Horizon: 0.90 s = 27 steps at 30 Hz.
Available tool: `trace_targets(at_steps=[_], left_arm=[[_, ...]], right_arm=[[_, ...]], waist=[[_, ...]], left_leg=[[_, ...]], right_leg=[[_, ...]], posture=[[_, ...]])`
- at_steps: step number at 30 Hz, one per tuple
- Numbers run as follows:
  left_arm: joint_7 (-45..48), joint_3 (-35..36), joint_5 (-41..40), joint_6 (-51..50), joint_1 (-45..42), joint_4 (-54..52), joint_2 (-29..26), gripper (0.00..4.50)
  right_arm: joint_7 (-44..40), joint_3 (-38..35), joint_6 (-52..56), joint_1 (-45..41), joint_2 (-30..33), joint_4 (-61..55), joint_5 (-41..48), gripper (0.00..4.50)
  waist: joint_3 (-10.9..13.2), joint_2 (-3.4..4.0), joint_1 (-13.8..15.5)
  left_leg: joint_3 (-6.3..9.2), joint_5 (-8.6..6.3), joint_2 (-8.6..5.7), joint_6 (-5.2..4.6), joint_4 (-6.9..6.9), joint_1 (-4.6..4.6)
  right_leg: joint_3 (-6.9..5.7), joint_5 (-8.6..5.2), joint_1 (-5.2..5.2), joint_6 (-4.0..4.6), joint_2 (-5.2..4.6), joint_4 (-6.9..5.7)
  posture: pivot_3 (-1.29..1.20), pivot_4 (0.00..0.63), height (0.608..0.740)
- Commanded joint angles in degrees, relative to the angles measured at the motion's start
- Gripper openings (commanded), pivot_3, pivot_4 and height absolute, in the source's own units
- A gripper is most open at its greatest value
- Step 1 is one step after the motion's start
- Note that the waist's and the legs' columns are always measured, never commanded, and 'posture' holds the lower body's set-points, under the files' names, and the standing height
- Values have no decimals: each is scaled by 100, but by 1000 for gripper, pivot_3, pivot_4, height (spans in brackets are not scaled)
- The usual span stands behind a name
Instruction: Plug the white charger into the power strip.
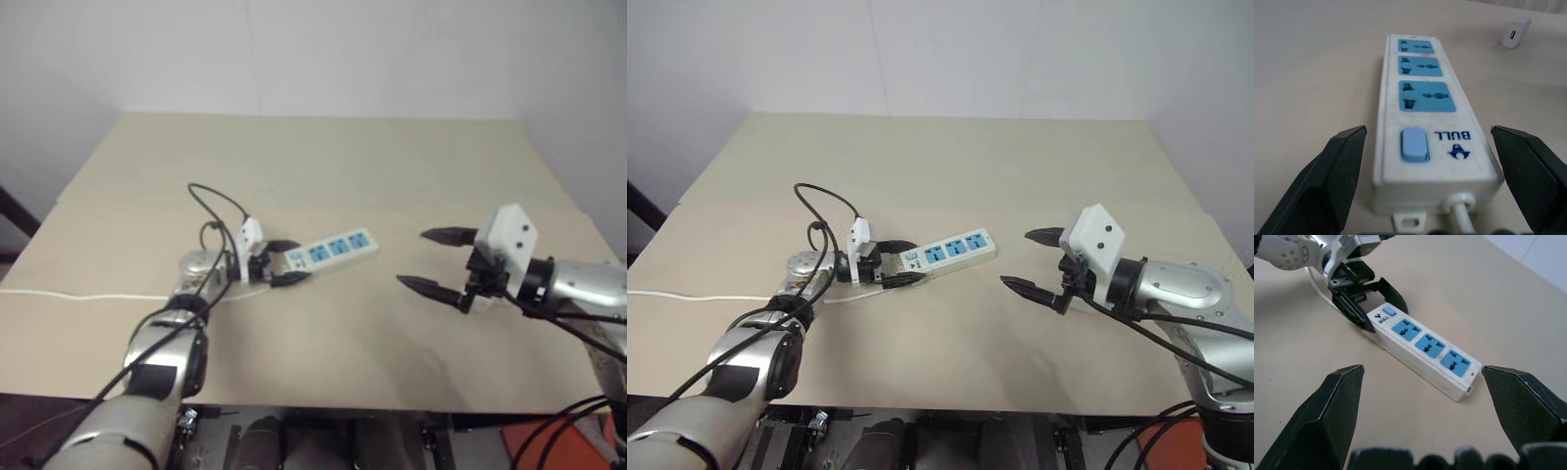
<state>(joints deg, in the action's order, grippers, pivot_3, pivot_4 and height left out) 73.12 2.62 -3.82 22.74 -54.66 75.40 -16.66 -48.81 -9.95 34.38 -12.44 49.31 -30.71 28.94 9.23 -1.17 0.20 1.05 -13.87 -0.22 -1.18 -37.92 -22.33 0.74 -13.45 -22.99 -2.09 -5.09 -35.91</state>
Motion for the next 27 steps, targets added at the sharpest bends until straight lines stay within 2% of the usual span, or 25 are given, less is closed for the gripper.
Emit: trace_targets(at_steps=[1, 14, 26, 27], left_arm=[[-333, 25, 169, 80, -145, 43, 73, 4429], [-85, 277, 83, 259, 352, 5, 70, 4429], [-24, 450, 51, 458, 561, -71, 235, 4429], [-1, 456, 52, 436, 558, -67, 240, 4259]], right_arm=[[191, -10, 74, 2, -30, -284, 25, 4500], [299, 308, -62, 119, -124, -286, -127, 4500], [202, 578, -315, -142, -165, 77, -398, 4500], [205, 581, -320, -141, -160, 78, -405, 4500]], waist=[[0, 0, 1], [0, 0, -34], [-1, 1, -73], [-1, 1, -70]], left_leg=[[0, 0, 0, 0, 0, 0], [-2, 0, 1, 0, 0, 4], [-1, 0, 1, 0, 0, 12], [-1, 0, 0, 0, 0, 11]], right_leg=[[0, 0, 0, 0, 0, 0], [3, 0, -2, 1, 2, -7], [5, 0, 4, 1, 2, -9], [5, 0, 5, 1, 1, -9]], posture=[[0, 150, 740], [0, 150, 740], [0, 150, 740], [0, 150, 740]])
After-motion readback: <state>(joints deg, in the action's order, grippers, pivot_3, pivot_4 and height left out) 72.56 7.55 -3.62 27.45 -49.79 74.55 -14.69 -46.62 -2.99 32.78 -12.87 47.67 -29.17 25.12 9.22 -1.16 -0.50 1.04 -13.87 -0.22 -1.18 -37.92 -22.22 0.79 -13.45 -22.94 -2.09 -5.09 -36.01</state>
